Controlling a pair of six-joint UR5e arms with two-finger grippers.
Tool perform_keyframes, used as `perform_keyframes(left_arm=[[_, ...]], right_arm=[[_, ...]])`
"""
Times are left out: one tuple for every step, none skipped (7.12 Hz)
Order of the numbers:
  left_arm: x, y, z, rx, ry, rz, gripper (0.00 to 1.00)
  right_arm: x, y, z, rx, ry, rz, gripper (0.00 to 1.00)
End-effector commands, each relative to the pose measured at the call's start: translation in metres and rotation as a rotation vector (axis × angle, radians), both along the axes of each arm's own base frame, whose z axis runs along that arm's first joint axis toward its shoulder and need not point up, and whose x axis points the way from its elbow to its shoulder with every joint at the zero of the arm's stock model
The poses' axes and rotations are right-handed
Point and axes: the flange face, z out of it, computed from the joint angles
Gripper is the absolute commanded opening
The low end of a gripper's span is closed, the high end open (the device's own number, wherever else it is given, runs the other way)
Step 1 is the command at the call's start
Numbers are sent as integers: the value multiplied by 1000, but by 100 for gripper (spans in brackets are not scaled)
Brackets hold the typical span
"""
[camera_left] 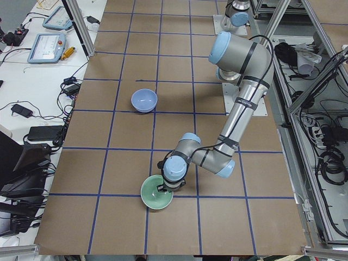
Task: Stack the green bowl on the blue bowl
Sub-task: 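Lower the left gripper onto the mint green bowl and grasp its rim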
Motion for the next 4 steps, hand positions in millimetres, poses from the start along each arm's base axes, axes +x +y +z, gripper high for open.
perform_keyframes(left_arm=[[0,0,1,0,1,-2,0],[0,0,2,2,0,-2,0],[-1,1,1,3,3,-2,0],[-1,1,3,5,0,-1,0]], right_arm=[[0,0,0,0,0,0,100],[-1,0,0,0,0,-2,100],[0,0,0,0,0,0,100],[0,0,0,0,0,0,100]])
